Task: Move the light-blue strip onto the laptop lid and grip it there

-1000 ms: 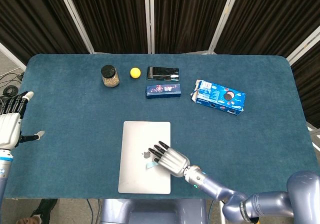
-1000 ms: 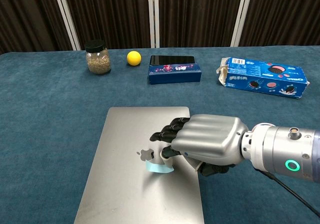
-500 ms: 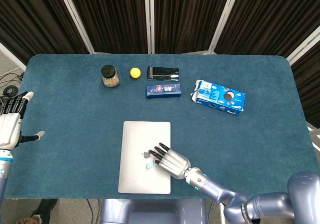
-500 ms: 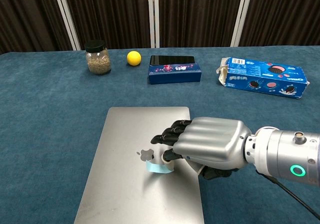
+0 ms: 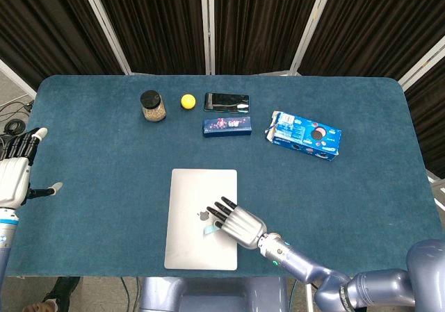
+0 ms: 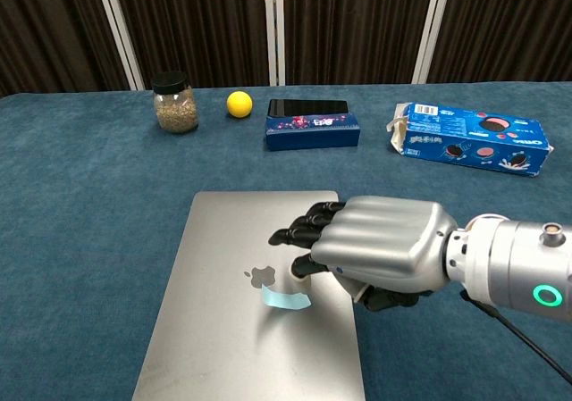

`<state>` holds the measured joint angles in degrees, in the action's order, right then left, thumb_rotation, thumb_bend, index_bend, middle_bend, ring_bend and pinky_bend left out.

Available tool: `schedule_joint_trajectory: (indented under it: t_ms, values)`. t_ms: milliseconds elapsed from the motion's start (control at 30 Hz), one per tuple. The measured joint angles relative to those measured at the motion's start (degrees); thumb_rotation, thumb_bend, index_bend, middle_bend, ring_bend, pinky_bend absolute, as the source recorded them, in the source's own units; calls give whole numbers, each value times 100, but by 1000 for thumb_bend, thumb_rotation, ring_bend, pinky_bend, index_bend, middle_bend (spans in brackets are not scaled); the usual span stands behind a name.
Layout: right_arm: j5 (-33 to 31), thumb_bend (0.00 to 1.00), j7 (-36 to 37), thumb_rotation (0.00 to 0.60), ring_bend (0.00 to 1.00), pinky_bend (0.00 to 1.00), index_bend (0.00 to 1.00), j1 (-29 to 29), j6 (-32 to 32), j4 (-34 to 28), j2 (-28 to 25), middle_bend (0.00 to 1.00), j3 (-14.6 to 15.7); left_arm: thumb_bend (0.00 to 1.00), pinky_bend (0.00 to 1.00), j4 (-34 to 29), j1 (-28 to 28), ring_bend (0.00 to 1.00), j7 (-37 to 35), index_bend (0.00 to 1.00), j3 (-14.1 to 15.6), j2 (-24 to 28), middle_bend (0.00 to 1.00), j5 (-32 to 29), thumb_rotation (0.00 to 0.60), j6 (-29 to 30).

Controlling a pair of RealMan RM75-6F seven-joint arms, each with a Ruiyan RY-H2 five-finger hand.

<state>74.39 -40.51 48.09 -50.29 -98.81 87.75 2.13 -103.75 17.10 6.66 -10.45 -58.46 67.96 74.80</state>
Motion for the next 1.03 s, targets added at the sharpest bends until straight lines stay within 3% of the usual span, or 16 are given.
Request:
schedule_joint_trajectory:
  t_ms: [133, 200, 267, 333, 400, 433, 600, 767, 1033]
  values:
    - [212, 988, 134, 600, 0, 0, 339, -114, -312, -268, -314, 0, -31, 0, 0, -25, -12, 0, -16, 0, 9, 13, 0, 8, 600, 1]
    - [424, 918, 282, 600, 0, 0, 308, -245, -600, -432, -596, 0, -16, 0, 0, -50, -34, 0, -22, 0, 29, 27, 0, 42, 600, 21]
    - [656, 752, 492, 600, 0, 0, 254, -436, -979, -563, -903, 0, 15, 0, 0, -78, -64, 0, -27, 0, 64, 39, 0, 82, 600, 42]
    - [839, 394, 705, 600, 0, 0, 154, -649, -1375, -648, -1185, 0, 51, 0, 0, -103, -98, 0, -30, 0, 99, 50, 0, 131, 600, 70]
    - [1022, 109, 991, 600, 0, 0, 57, -951, -1880, -726, -1525, 0, 100, 0, 0, -131, -149, 0, -27, 0, 157, 63, 0, 210, 600, 117]
    - [1092, 28, 1138, 600, 0, 0, 19, -1090, -2095, -755, -1669, 0, 122, 0, 0, -148, -177, 0, -30, 0, 187, 72, 0, 250, 600, 137]
    - [1327, 0, 2170, 600, 0, 0, 0, -1870, -3134, -722, -2234, 0, 230, 0, 0, -236, -400, 0, -123, 0, 363, 145, 0, 521, 600, 360]
    - [1366, 0, 2948, 600, 0, 0, 0, -2688, -3966, -285, -2479, 0, 280, 0, 0, -239, -664, 0, -221, 0, 556, 162, 0, 811, 600, 649]
    - [1381, 0, 3421, 600, 0, 0, 0, -3263, -4429, 354, -2457, 0, 273, 0, 0, -217, -874, 0, -355, 0, 725, 169, 0, 1191, 600, 912]
